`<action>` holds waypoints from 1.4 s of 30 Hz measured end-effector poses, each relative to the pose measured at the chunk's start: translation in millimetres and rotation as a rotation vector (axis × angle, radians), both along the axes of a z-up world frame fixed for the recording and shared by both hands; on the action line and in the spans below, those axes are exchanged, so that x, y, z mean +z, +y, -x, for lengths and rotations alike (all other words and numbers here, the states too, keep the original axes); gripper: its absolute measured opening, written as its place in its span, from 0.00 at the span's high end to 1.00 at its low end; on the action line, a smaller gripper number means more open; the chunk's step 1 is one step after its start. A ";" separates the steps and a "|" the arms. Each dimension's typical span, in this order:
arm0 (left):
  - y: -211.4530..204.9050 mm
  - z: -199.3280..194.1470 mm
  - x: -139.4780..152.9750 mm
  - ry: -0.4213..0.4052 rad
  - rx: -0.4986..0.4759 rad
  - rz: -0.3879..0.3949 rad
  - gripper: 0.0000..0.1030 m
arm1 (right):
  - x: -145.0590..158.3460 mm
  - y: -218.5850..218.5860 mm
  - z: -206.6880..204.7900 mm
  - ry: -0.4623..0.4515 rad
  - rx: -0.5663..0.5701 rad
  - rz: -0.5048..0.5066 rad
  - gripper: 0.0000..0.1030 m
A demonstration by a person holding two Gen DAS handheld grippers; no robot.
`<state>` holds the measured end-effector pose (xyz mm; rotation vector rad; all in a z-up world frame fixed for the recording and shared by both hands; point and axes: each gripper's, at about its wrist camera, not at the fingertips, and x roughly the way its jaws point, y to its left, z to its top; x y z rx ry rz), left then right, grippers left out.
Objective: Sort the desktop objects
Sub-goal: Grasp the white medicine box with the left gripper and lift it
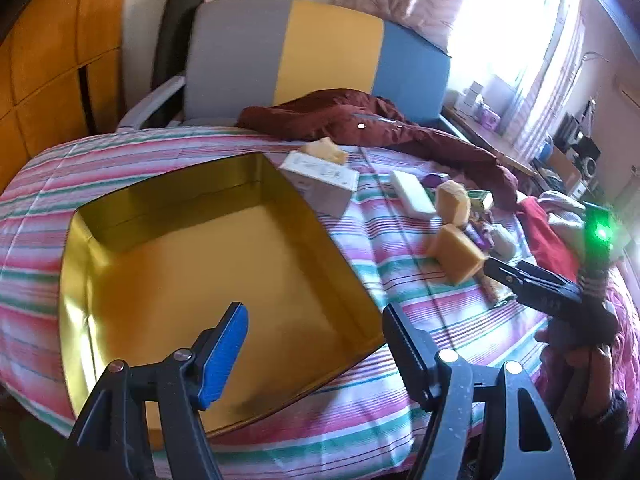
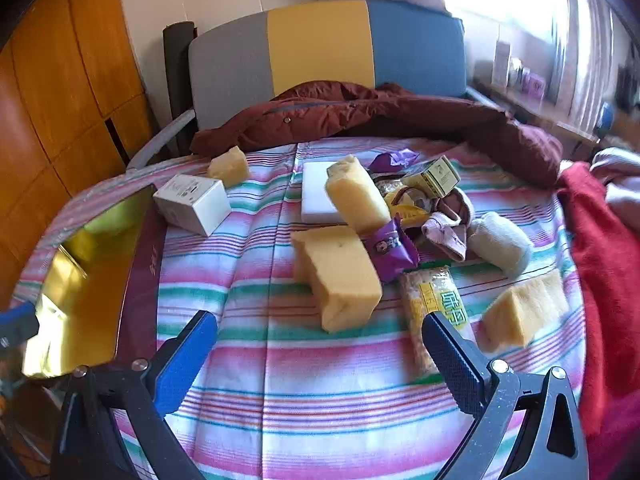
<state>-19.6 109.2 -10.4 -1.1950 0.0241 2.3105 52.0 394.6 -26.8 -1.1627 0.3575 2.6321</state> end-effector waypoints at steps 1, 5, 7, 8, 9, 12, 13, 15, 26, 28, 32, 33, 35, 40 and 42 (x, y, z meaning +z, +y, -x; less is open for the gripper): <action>3.7 2.6 2.0 -0.006 -0.010 -0.011 0.31 | 0.1 5.3 1.4 -0.001 0.002 0.016 0.00; 23.3 24.1 10.5 -0.086 -0.054 -0.081 0.31 | 0.5 14.3 17.6 -0.024 0.038 0.018 0.00; 30.8 35.6 13.5 -0.130 -0.062 -0.114 0.31 | -0.8 17.8 27.1 -0.036 0.079 0.022 0.00; 37.6 45.2 17.2 -0.153 -0.067 -0.133 0.31 | -2.9 18.7 31.8 -0.046 0.098 0.013 0.00; 42.2 51.5 19.7 -0.169 -0.072 -0.142 0.31 | -6.1 20.0 37.6 -0.062 0.119 0.006 0.00; 58.9 79.1 21.5 -0.256 -0.068 -0.193 0.31 | -15.2 24.6 47.4 -0.080 0.179 0.007 0.00; 63.7 88.0 20.5 -0.290 -0.058 -0.208 0.31 | -18.1 26.1 50.2 -0.083 0.195 0.008 0.00; 78.6 110.7 16.9 -0.362 -0.029 -0.224 0.31 | -20.7 29.9 54.2 -0.077 0.210 0.019 0.00; 139.5 191.1 -35.5 -0.615 0.181 -0.100 0.26 | -7.3 24.5 51.8 -0.019 0.250 0.006 0.00; 143.4 197.8 -43.2 -0.638 0.222 -0.076 0.25 | -4.4 23.4 50.4 -0.009 0.256 0.005 0.00; 146.7 205.3 -58.0 -0.695 0.293 -0.061 0.23 | 2.8 23.1 46.9 0.018 0.263 0.009 0.00; 146.5 207.6 -61.2 -0.709 0.316 -0.065 0.22 | 4.1 23.6 46.3 0.023 0.261 0.014 0.00; 147.6 213.9 -65.5 -0.718 0.354 -0.054 0.22 | 6.7 25.1 44.8 0.033 0.255 0.025 0.00; 145.5 228.4 -81.4 -0.761 0.453 -0.030 0.22 | 12.9 23.3 39.7 0.062 0.255 0.037 0.00; 144.8 232.9 -88.1 -0.767 0.492 -0.022 0.22 | 15.4 22.6 38.1 0.070 0.259 0.038 0.00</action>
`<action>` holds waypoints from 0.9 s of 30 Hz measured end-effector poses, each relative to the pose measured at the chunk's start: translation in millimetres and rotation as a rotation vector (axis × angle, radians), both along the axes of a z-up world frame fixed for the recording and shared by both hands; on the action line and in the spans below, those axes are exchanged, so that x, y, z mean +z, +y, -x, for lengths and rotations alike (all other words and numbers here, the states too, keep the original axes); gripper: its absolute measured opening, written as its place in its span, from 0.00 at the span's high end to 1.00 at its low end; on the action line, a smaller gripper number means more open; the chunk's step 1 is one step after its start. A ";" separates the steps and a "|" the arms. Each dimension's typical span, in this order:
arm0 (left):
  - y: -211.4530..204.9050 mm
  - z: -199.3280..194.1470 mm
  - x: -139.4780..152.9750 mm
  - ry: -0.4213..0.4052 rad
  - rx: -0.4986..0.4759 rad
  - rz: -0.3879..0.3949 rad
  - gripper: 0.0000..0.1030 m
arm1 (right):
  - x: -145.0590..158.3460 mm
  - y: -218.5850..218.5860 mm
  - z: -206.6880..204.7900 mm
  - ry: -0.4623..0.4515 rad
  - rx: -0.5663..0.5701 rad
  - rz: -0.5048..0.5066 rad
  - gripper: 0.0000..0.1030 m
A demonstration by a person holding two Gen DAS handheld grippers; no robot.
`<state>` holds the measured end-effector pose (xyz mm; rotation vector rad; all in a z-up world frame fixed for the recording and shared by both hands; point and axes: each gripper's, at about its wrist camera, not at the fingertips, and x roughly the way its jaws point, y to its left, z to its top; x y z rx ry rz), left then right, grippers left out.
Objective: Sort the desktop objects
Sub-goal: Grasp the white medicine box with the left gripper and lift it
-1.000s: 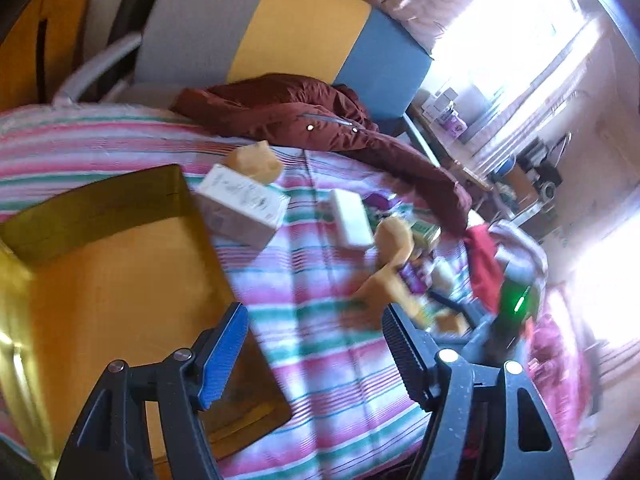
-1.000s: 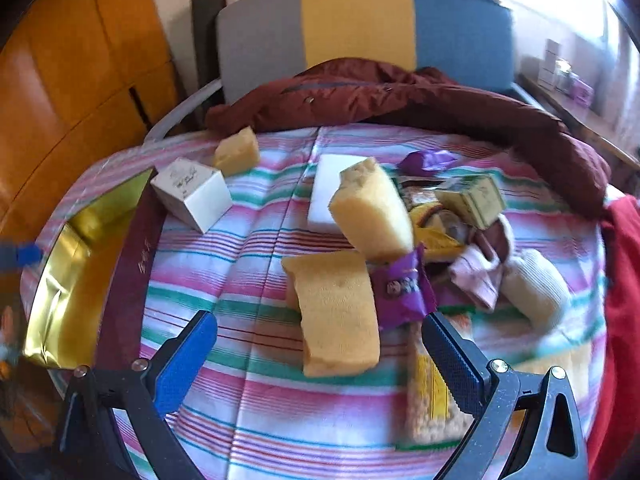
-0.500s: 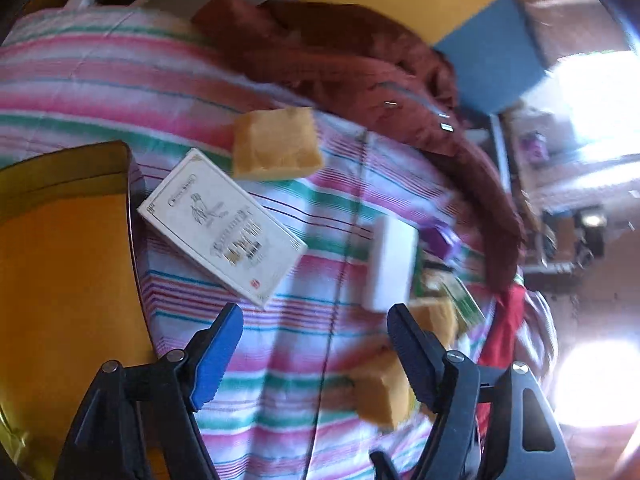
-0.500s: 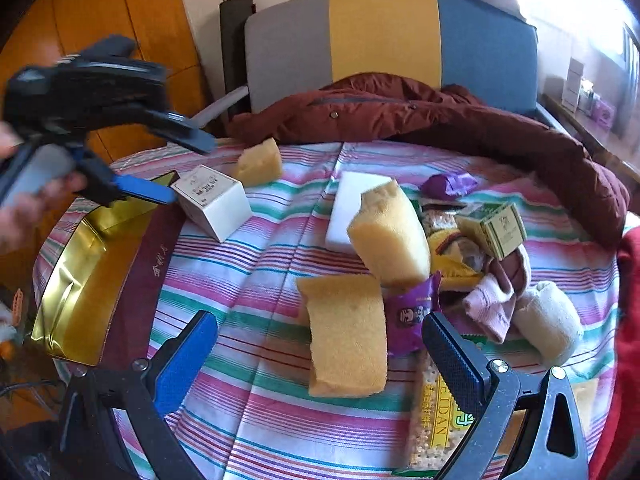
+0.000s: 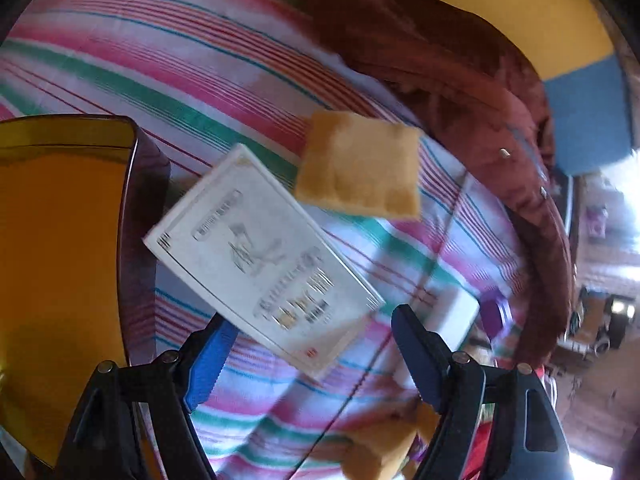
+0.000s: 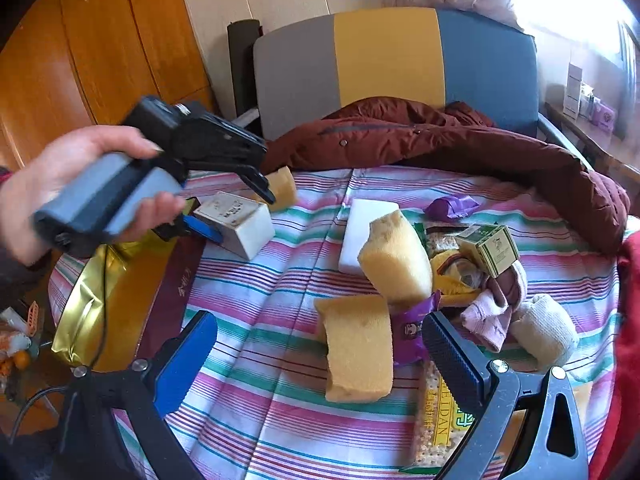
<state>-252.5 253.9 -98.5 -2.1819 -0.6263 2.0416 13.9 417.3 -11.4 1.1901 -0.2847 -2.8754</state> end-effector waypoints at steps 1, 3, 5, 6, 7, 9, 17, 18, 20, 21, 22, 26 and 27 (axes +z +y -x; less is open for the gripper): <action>0.1 1.7 -2.4 -0.002 0.008 0.007 0.22 | 1.1 -0.3 -0.6 0.004 0.002 -0.003 0.00; 3.0 4.8 -1.3 0.024 0.018 0.043 0.22 | 2.9 -1.1 -0.7 0.009 0.004 -0.004 0.00; 6.4 5.1 -1.4 0.027 0.014 0.063 0.22 | 4.3 -1.0 -1.2 0.014 0.006 -0.006 0.00; 8.6 3.6 -0.9 0.033 0.005 0.074 0.22 | 4.4 -0.5 -1.5 0.015 0.003 -0.007 0.00; 11.6 1.9 0.2 0.043 -0.012 0.084 0.23 | 4.6 0.5 -1.5 0.015 0.001 -0.005 0.00; 30.6 -6.3 0.0 0.068 -0.132 0.054 0.29 | 4.5 2.2 -1.5 0.015 -0.004 0.003 0.00; 71.0 -46.8 9.1 0.135 -0.386 0.023 0.32 | -1.0 6.8 0.0 -0.011 -0.031 -0.002 0.00; 69.2 -49.4 16.4 0.150 -0.412 0.037 0.32 | -1.7 7.8 0.2 -0.013 -0.035 -0.001 0.00; 64.0 -52.5 30.7 0.165 -0.457 0.045 0.32 | -2.3 9.4 0.6 -0.016 -0.041 0.002 0.00; 58.6 -53.2 41.2 0.177 -0.475 0.042 0.33 | -2.1 9.7 0.6 -0.015 -0.042 0.004 0.00; 53.7 -53.2 53.1 0.201 -0.497 0.047 0.33 | -1.6 9.8 0.7 -0.014 -0.042 0.006 0.00; 30.7 -25.0 85.9 0.327 -0.650 0.046 0.30 | -2.5 8.7 2.0 -0.021 -0.047 0.002 0.00; 33.3 -17.5 87.7 0.355 -0.707 0.052 0.30 | -3.3 8.5 2.5 -0.026 -0.049 -0.001 0.00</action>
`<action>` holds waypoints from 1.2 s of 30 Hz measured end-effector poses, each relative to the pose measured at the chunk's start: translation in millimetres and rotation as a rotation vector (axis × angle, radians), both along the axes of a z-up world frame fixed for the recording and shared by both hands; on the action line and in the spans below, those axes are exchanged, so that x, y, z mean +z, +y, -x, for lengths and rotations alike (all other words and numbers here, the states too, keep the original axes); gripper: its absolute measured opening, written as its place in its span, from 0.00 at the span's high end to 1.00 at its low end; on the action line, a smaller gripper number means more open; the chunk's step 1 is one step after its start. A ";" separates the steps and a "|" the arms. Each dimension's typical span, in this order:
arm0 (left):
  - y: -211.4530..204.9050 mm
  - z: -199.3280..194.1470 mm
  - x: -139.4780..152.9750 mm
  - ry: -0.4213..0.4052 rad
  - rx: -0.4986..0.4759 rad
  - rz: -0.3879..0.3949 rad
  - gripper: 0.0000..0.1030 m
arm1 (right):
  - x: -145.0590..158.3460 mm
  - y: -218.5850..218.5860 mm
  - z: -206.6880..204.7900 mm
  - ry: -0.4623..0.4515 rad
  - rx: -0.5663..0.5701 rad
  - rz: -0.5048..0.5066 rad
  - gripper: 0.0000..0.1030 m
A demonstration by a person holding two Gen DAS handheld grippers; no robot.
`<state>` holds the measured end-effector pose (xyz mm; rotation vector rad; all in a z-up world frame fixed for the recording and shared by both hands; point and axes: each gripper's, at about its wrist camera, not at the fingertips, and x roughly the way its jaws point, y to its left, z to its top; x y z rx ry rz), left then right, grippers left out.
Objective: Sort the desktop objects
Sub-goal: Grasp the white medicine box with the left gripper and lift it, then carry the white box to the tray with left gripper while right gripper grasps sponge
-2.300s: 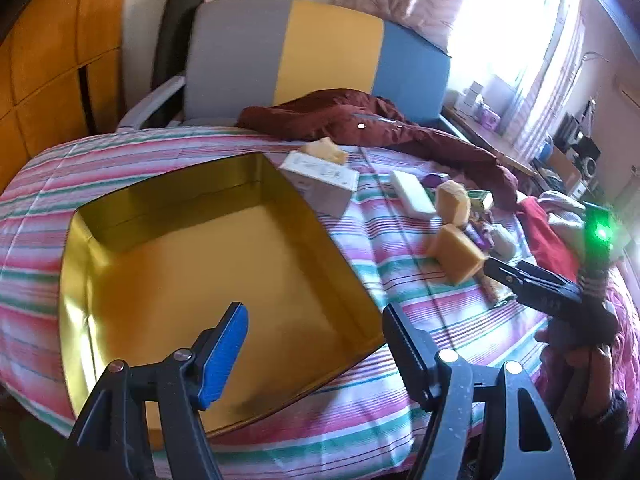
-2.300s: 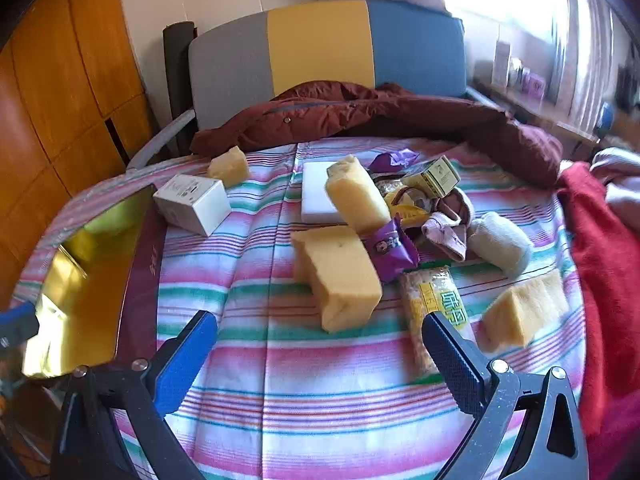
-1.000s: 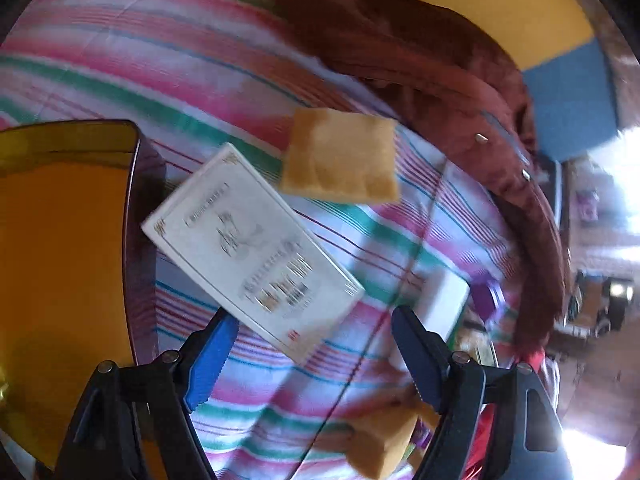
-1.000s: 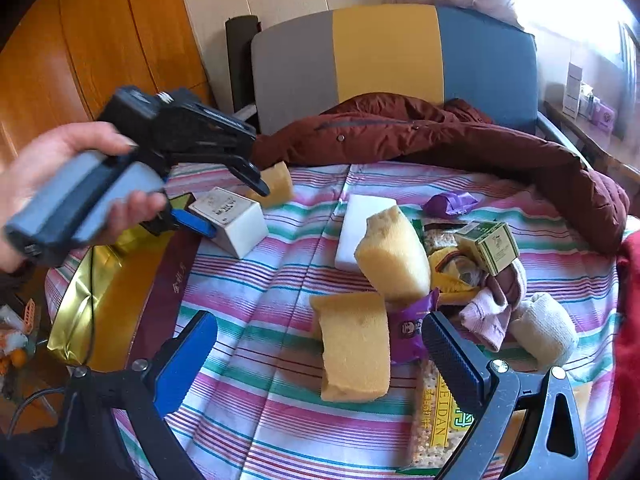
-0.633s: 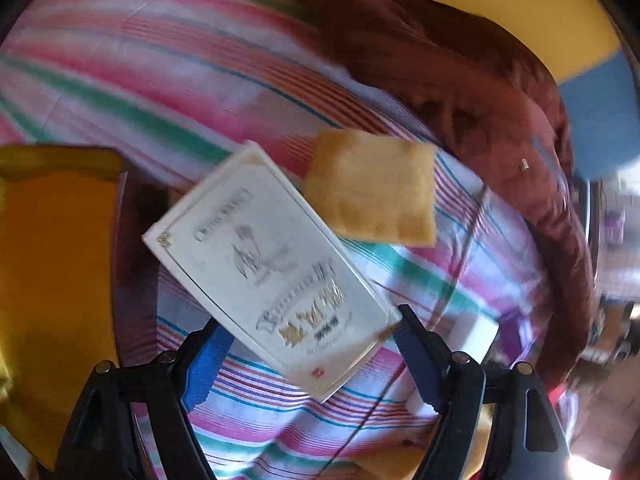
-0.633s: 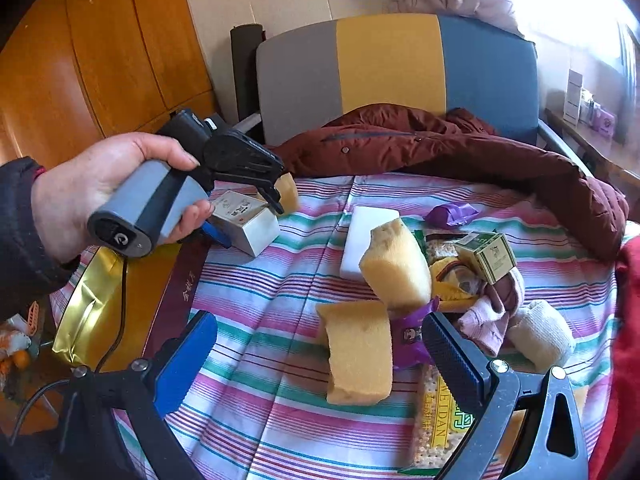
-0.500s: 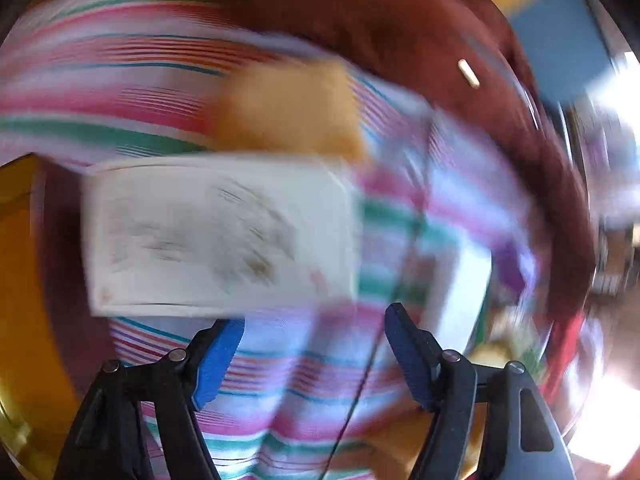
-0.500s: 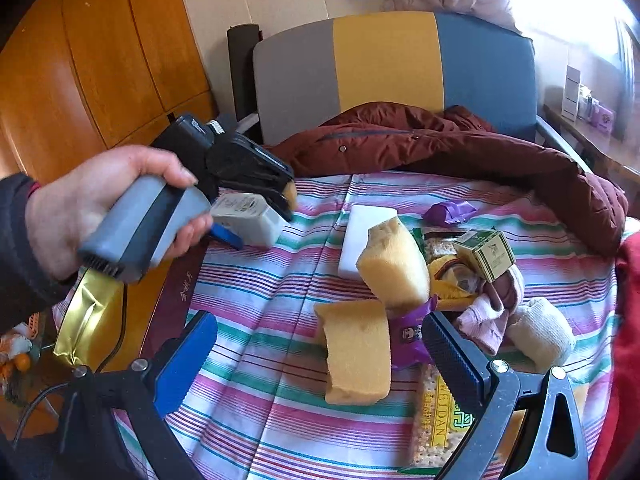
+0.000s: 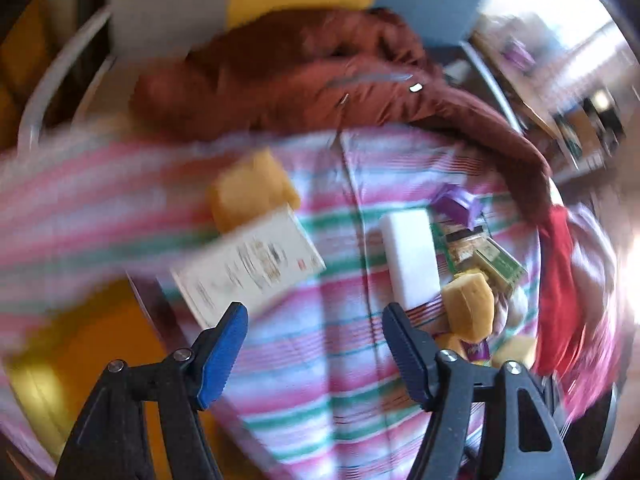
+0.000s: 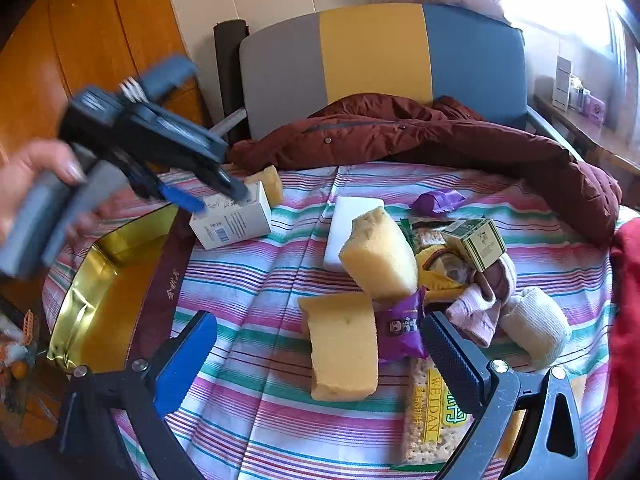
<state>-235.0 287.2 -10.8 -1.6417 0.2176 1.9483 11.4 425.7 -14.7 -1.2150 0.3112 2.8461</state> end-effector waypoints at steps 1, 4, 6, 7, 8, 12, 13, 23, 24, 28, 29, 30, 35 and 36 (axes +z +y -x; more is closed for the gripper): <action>7.9 3.0 0.0 0.033 -0.066 0.019 0.29 | -0.8 -0.5 0.4 -0.005 -0.001 -0.004 0.00; 11.7 7.5 1.4 0.210 -0.246 0.166 0.25 | -2.6 -0.7 1.0 -0.013 -0.008 -0.017 0.00; 10.0 8.0 -3.6 0.251 -0.336 0.205 0.25 | -4.3 0.4 2.0 -0.020 -0.016 -0.020 0.00; 10.8 7.1 -7.6 0.247 -0.370 0.207 0.24 | -4.9 0.8 2.4 -0.023 -0.019 -0.021 0.00; 10.9 5.1 -13.2 0.255 -0.412 0.218 0.24 | -5.9 1.6 3.2 -0.026 -0.022 -0.022 0.00; 15.2 -0.4 -31.7 0.284 -0.496 0.253 0.24 | -7.4 3.5 4.0 -0.022 -0.030 -0.017 0.00; 16.0 0.0 -36.1 0.283 -0.505 0.248 0.24 | -7.3 4.1 4.2 -0.019 -0.029 -0.012 0.00; 13.6 0.9 -62.3 0.276 -0.481 0.203 0.42 | -15.0 11.9 10.0 -0.033 -0.040 0.009 0.00; 12.9 -2.1 -61.4 0.283 -0.472 0.191 0.43 | -16.2 12.5 10.3 -0.038 -0.044 0.006 0.00; 8.2 -18.5 -53.0 0.328 -0.416 0.164 0.48 | -22.3 15.5 14.2 -0.056 -0.049 0.004 0.00; 3.7 -22.7 -48.0 0.323 -0.378 0.127 0.49 | -23.6 15.5 15.0 -0.061 -0.047 0.001 0.00; 0.1 -25.7 -44.0 0.317 -0.354 0.094 0.49 | -25.9 14.4 16.8 -0.071 -0.043 -0.009 0.00; -15.3 -51.2 -15.2 0.280 -0.237 -0.063 0.49 | -37.2 6.7 24.5 -0.115 -0.021 -0.064 0.00; -18.9 -57.7 -10.1 0.283 -0.219 -0.081 0.49 | -39.3 3.6 25.6 -0.123 -0.020 -0.089 0.00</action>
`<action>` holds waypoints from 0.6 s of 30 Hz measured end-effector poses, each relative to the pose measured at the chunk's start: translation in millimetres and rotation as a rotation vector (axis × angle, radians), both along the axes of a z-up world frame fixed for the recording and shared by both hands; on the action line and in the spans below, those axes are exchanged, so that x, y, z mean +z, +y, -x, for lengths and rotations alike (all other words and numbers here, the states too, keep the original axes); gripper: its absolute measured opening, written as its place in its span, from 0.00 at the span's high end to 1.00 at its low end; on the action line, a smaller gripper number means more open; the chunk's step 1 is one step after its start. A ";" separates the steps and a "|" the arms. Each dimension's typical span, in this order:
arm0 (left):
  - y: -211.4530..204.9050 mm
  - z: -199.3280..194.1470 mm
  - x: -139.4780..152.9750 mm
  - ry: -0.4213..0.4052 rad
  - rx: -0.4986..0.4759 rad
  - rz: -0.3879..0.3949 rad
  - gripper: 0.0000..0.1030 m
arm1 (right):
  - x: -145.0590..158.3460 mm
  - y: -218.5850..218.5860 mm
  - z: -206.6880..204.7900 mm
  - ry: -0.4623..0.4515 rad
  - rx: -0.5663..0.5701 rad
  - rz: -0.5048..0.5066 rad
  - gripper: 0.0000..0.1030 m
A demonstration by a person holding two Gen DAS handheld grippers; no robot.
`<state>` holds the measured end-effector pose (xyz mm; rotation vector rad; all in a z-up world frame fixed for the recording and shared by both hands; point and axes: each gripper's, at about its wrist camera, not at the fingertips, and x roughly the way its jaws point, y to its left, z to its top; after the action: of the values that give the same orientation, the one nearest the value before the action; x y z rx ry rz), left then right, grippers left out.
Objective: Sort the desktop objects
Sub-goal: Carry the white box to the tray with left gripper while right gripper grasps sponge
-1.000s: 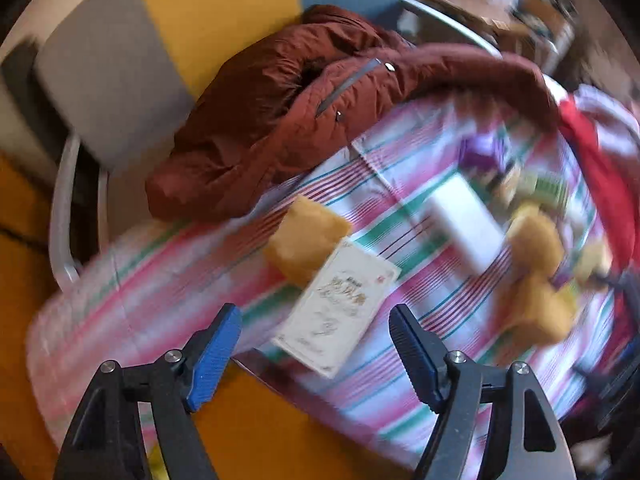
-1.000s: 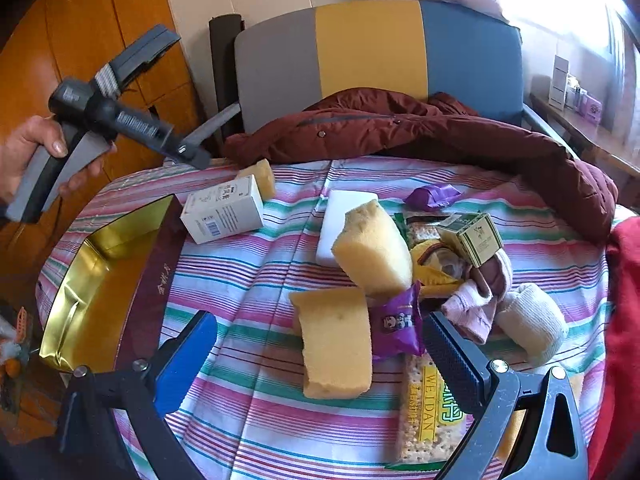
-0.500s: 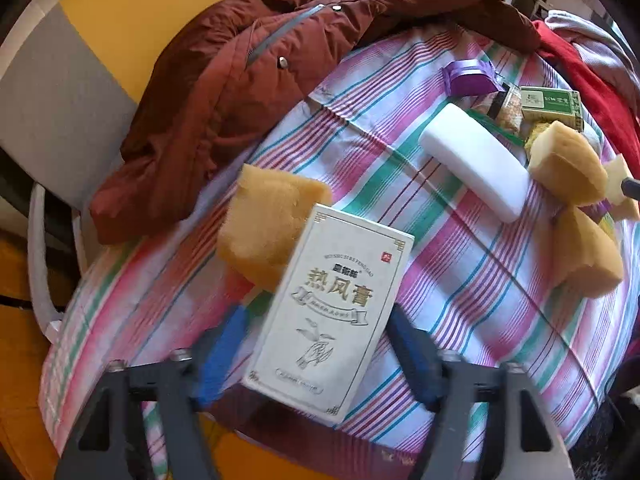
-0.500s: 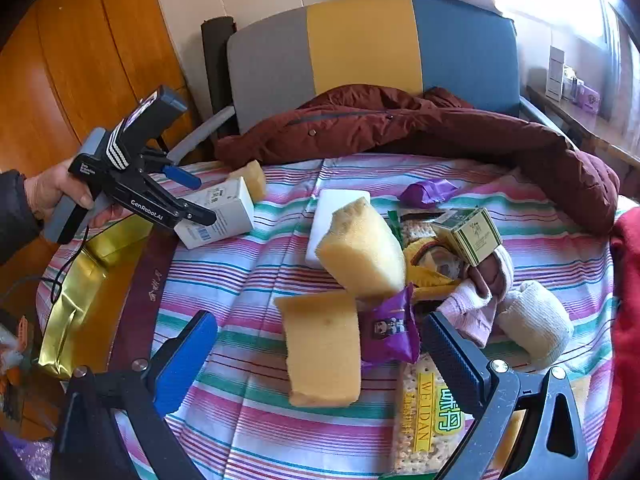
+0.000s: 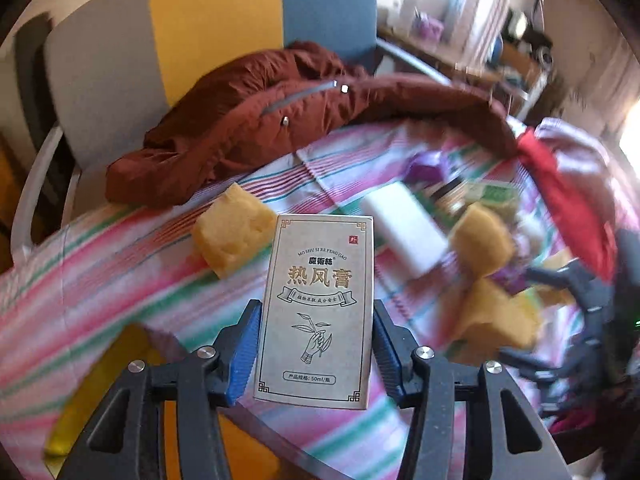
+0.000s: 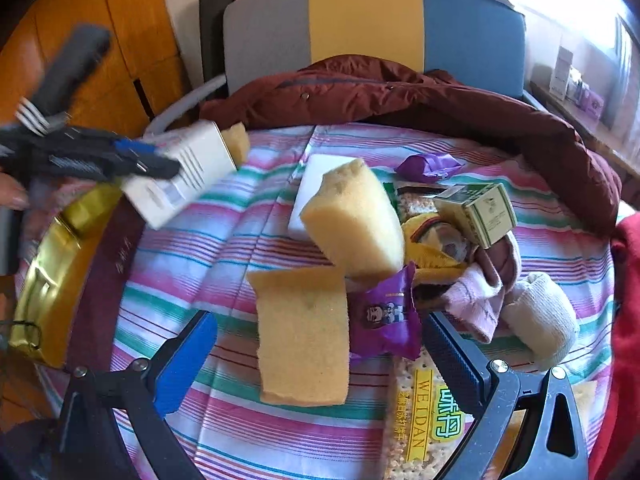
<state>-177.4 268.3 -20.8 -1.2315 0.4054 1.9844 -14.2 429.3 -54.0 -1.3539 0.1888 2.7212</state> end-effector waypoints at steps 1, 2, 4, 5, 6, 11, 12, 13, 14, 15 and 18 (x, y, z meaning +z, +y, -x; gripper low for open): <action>-2.3 -4.8 5.1 0.001 0.010 -0.022 0.49 | -1.5 -1.6 0.6 -0.006 0.003 -0.013 0.00; -8.0 -10.7 14.3 -0.001 0.023 -0.063 0.49 | -3.1 -3.1 0.6 -0.013 0.004 -0.027 0.03; -19.3 -20.0 25.8 -0.001 0.048 -0.105 0.49 | -5.8 -4.3 1.4 -0.027 0.009 -0.042 0.18; -26.6 -26.5 32.8 0.007 0.068 -0.126 0.49 | -6.0 -4.6 1.4 -0.027 0.010 -0.046 0.29; -31.7 -30.0 37.7 0.012 0.077 -0.139 0.49 | -5.4 -4.9 1.0 -0.023 0.019 -0.036 0.41; -65.0 -54.6 59.0 0.035 0.133 -0.201 0.49 | -3.2 -15.1 -0.5 -0.006 0.063 -0.017 0.60; -72.2 -58.8 61.4 0.034 0.149 -0.211 0.49 | -3.1 -15.7 -1.1 -0.007 0.070 -0.005 0.61; -78.5 -61.1 62.0 0.032 0.165 -0.218 0.49 | -2.4 -15.4 -1.7 -0.003 0.073 0.015 0.61; -86.2 -64.1 63.6 0.026 0.183 -0.223 0.49 | -0.4 -13.9 -3.1 0.005 0.080 0.049 0.61; -95.6 -68.0 65.3 0.019 0.202 -0.231 0.49 | 1.3 -13.0 -4.2 0.014 0.087 0.072 0.61; -121.1 -79.4 68.7 0.021 0.247 -0.244 0.49 | 0.5 -16.6 -3.9 0.014 0.089 0.054 0.59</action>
<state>-98.0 147.2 47.9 -1.1493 0.0179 2.1808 -10.4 412.8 -53.5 -1.3901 0.2088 2.8186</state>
